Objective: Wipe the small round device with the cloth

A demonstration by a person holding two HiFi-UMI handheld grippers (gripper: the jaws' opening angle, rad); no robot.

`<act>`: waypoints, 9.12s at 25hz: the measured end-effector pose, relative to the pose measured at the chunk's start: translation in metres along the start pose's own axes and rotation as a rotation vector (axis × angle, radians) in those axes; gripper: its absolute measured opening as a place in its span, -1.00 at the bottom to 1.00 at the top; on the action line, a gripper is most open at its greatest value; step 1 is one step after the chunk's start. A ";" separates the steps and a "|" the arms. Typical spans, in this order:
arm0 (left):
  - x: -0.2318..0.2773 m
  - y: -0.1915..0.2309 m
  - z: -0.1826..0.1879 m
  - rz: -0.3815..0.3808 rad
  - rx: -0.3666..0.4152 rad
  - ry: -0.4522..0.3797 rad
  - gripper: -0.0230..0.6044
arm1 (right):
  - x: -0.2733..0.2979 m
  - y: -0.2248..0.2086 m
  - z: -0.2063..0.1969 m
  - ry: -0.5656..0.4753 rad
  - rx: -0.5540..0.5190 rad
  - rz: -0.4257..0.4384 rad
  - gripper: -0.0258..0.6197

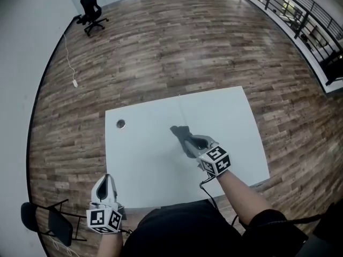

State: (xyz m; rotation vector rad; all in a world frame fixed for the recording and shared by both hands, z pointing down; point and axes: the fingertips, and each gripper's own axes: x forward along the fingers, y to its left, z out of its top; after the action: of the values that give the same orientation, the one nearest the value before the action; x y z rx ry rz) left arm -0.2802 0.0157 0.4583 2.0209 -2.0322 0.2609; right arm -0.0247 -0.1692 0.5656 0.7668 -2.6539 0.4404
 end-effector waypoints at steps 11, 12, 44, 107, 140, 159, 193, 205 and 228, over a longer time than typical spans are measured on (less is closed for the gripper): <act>-0.013 0.008 0.008 0.058 0.002 -0.023 -0.90 | 0.033 -0.054 -0.010 0.203 -0.248 -0.154 -0.73; -0.015 0.010 0.007 0.067 -0.001 -0.023 -0.90 | 0.038 -0.051 -0.015 0.219 -0.250 -0.139 -0.73; -0.032 0.008 0.000 0.110 -0.018 -0.007 -0.90 | 0.050 0.040 -0.100 0.433 -0.815 0.041 -0.73; -0.026 0.024 -0.008 0.077 -0.041 -0.008 -0.90 | 0.018 -0.049 -0.007 0.081 -0.382 -0.295 -0.73; -0.034 0.029 -0.005 0.087 -0.026 -0.014 -0.90 | 0.050 0.027 -0.078 0.248 -0.507 -0.026 -0.73; -0.043 0.031 -0.012 0.108 -0.038 0.002 -0.90 | 0.026 0.038 -0.067 0.139 -0.378 0.036 -0.73; -0.051 0.036 -0.018 0.135 -0.066 -0.005 -0.90 | 0.056 0.023 -0.049 0.270 -0.698 -0.033 -0.73; -0.046 0.033 -0.016 0.121 -0.058 0.005 -0.90 | 0.052 0.038 -0.140 0.519 -0.536 0.137 -0.73; -0.045 0.038 -0.018 0.148 -0.082 0.007 -0.90 | 0.040 -0.022 -0.040 0.262 -0.694 -0.164 -0.73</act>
State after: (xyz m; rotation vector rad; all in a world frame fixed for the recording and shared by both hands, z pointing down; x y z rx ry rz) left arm -0.3171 0.0645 0.4632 1.8221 -2.1547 0.2098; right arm -0.0346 -0.1897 0.6221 0.6323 -2.2369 -0.3876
